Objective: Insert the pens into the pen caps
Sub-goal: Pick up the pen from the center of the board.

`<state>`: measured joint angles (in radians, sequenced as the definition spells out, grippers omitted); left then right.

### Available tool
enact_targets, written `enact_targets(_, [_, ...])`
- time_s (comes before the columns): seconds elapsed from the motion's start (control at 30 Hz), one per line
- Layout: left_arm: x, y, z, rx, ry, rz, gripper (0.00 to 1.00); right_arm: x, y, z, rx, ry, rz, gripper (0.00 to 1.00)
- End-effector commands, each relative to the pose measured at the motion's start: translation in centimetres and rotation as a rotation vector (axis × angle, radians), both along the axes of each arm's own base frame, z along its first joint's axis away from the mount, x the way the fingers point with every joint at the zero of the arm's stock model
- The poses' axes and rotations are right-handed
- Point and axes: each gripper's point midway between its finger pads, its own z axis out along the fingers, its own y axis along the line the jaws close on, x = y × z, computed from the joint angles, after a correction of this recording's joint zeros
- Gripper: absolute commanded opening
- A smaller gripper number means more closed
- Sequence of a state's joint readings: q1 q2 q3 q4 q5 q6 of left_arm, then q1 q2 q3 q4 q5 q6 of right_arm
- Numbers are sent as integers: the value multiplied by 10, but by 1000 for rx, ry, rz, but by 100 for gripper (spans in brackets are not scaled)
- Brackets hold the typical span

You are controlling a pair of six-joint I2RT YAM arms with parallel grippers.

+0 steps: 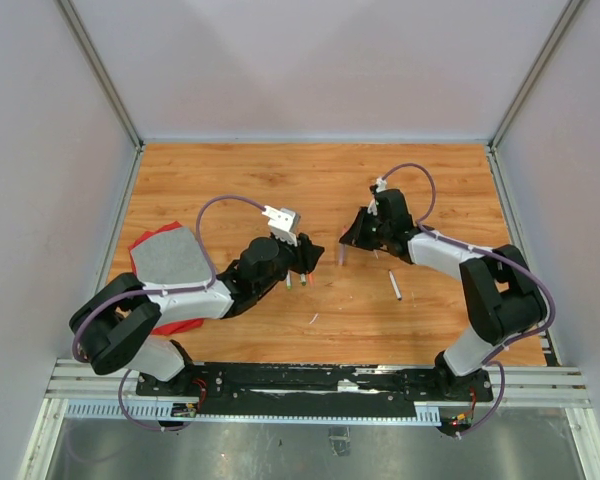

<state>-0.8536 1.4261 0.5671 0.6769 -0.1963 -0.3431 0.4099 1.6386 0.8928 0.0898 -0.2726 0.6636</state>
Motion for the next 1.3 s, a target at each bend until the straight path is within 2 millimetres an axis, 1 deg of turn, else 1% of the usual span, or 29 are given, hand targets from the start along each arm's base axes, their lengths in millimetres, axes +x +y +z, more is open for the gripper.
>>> enact_targets(0.0, [-6, -7, 26, -80, -57, -42, 47, 10, 18, 43, 155, -194, 58, 1])
enact_targets(0.1, [-7, -9, 25, -84, -55, -55, 48, 7, 20, 48, 195, -220, 60, 1])
enact_targets(0.23, [-10, -15, 24, -93, -50, -86, 48, 2, 29, 57, 277, -235, 80, 1])
enact_targets(0.47, [-11, -24, 18, -93, -24, -120, 48, -5, 41, 85, 403, -293, 127, 1])
enact_targets(0.63, [-9, -28, 12, -82, 3, -121, 48, -14, 47, 104, 456, -351, 171, 1])
enact_targets(0.7, [-9, -29, 11, -82, 9, -120, 48, -18, 48, 108, 463, -363, 187, 1])
enact_targets(0.8, [-9, -30, 10, -84, 14, -121, 48, -23, 50, 112, 466, -376, 211, 1])
enact_targets(1.1, [-7, -28, 10, -81, 18, -107, 46, -40, 58, 111, 482, -400, 265, 1])
enact_targets(1.27, [-7, -28, 9, -83, 20, -106, 41, -48, 61, 116, 493, -420, 284, 1])
